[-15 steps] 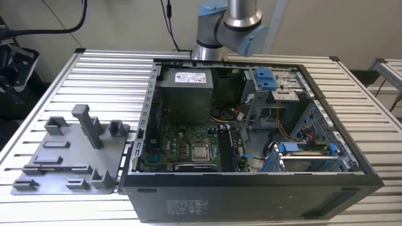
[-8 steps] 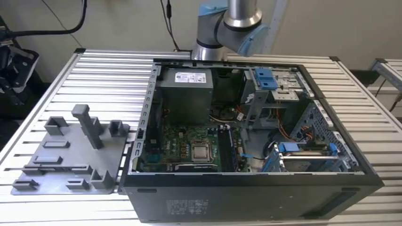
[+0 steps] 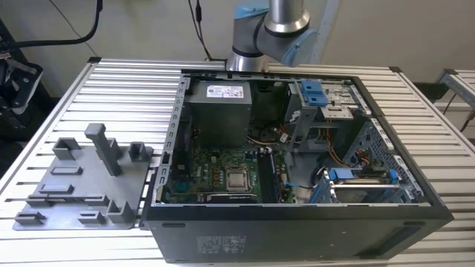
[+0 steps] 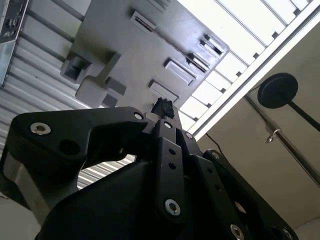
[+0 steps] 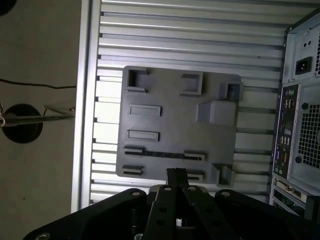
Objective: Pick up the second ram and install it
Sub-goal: 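Reach for the second ram, then pick up the second ram and move it above second insertion slot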
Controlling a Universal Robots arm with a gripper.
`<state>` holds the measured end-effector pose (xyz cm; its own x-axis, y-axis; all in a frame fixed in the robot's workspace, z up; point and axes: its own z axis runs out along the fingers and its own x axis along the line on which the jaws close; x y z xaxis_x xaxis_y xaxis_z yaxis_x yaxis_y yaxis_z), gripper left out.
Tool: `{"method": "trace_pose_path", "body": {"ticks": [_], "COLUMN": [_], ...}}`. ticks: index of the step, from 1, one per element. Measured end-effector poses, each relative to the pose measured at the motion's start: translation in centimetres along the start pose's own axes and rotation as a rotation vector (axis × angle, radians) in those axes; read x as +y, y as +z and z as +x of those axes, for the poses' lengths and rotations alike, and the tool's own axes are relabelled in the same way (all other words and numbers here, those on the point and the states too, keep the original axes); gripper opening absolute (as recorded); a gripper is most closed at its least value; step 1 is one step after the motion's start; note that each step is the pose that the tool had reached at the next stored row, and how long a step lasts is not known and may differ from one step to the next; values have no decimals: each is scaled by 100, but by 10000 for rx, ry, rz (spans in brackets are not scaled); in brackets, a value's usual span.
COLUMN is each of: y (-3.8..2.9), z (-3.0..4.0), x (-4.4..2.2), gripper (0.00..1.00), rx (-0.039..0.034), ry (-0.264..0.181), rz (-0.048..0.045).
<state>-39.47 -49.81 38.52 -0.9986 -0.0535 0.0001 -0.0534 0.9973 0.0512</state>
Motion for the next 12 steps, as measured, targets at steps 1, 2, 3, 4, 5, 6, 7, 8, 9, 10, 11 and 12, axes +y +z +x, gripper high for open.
{"method": "trace_pose_path", "body": {"ticks": [1,2,3,4,5,6,7,8,9,10,11,12], "y": [0,0,0,0,0,0,0,0,0,0,0,0], "z": [0,0,0,0,0,0,0,0,0,0,0,0], "x": [0,0,0,0,0,0,0,0,0,0,0,0], "gripper": [11,11,11,11,11,11,11,11,11,11,11,11], "rx": [-1,-1,0,-1,0,0,-1,-1,-1,-1,-1,0], "ry": [0,1,1,1,1,0,0,0,0,0,0,0], "rz": [-1,-2,-3,-3,-8,-13,-14,-14,-15,-15,-16,-16]}}
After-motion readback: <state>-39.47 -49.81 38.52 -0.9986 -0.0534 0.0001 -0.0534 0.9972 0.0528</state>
